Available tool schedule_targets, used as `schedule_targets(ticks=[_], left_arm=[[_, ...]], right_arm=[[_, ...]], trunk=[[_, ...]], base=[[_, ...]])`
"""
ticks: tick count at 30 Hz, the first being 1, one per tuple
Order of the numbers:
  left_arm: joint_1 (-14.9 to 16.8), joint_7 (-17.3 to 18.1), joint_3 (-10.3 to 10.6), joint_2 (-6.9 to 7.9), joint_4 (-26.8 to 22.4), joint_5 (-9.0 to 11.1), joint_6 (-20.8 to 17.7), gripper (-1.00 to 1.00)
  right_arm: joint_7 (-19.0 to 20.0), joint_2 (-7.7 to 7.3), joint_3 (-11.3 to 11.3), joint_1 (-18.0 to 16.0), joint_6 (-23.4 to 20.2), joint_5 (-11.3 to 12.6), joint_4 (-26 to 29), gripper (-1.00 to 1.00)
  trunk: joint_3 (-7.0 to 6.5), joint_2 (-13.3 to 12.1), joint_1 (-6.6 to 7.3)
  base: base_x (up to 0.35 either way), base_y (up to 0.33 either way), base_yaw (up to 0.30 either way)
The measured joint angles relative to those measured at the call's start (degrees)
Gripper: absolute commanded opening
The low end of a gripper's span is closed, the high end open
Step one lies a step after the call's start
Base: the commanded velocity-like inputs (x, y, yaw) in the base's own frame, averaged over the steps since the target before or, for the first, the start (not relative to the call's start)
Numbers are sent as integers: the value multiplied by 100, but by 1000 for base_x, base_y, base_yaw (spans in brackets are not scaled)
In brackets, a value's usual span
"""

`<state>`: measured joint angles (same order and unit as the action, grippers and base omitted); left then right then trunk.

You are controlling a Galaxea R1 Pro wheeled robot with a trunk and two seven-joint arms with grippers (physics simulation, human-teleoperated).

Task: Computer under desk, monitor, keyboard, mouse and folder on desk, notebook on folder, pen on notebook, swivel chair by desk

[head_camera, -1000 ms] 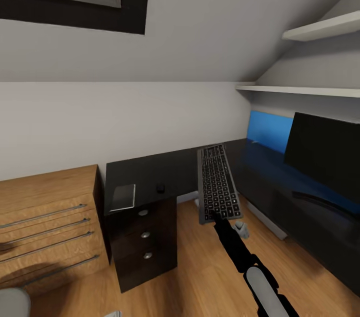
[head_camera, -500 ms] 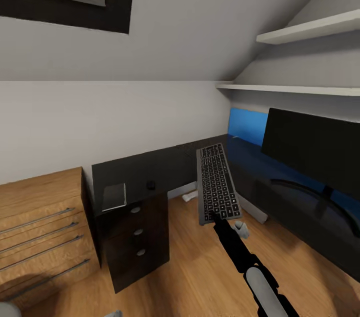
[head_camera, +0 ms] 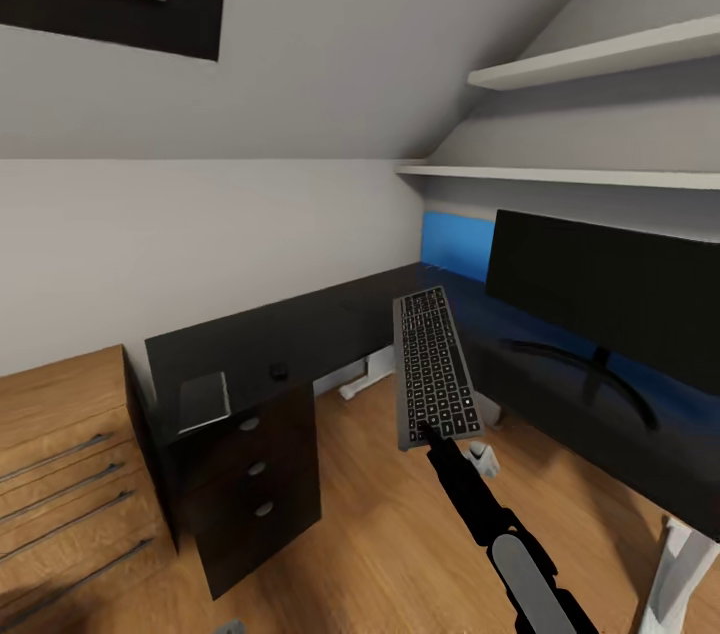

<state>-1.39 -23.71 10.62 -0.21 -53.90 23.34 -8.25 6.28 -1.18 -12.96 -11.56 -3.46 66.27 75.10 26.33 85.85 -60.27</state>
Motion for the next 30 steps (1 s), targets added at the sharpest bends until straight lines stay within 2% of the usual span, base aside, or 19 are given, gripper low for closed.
schedule_targets(ticks=[8,16,30], left_arm=[[0,0,1,-7,1,3,-4,100],[0,0,-1,-1,0,4,1,100],[0,0,1,-8,3,4,-1,100]], right_arm=[[-1,5,-1,0,-1,-10,1,-100],[0,12,-7,0,0,-168,-5,-100],[-1,7,-9,0,0,-178,-5,-100]], trunk=[[22,0,1],[43,0,-1],[81,0,1]], base=[[-10,16,-264],[-80,80,-264],[-16,15,-265]])
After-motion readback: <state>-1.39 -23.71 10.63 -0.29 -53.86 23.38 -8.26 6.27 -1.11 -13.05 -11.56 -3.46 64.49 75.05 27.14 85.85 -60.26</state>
